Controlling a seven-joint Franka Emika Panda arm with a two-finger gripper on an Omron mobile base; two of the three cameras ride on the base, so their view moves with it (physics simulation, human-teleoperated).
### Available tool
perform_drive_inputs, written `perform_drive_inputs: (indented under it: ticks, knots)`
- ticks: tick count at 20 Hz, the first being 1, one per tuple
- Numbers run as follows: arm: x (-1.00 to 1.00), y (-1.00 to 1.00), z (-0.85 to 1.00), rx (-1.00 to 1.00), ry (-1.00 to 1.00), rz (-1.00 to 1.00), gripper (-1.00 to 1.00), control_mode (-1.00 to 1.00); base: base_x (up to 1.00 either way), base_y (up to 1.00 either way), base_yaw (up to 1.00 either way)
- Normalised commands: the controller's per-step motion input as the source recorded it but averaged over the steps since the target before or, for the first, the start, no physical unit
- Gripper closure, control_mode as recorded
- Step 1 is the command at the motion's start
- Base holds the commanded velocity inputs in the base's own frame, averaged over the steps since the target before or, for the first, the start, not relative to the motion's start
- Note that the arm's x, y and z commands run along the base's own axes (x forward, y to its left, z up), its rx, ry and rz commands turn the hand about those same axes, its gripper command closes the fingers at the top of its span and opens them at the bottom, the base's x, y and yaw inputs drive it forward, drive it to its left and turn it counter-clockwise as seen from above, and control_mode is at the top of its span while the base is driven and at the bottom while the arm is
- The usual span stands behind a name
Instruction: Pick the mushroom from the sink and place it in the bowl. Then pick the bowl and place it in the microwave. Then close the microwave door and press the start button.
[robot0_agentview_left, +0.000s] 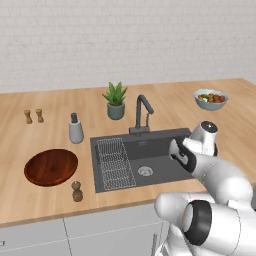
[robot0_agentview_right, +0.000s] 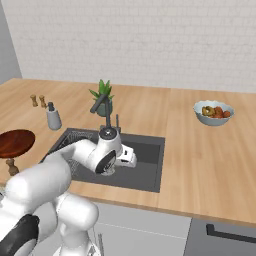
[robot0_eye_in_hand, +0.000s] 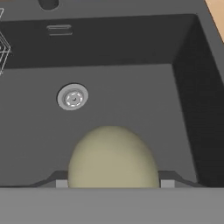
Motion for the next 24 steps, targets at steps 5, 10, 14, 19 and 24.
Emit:
perform_drive_inputs:
  ticks: [5,10,14,19,24]
  knots:
    - [-0.65,0.04,0.82,0.00,0.00,0.00,1.00,-1.00,0.00,0.00,0.00]
    - [-0.72,0.18,0.48,0.00,0.00,0.00,1.00,-1.00,0.00,0.00,0.00]
    - [-0.82,0.38,0.19,0.00,0.01,0.00,1.00,-1.00,0.00,0.00,0.00]
    - [-0.51,0.72,0.41,-0.02,0.07,0.01,1.00,-1.00,0.00,0.00,0.00]
    - [-0.24,0.93,0.48,-0.04,0.12,0.02,1.00,-1.00,0.00,0.00,0.00]
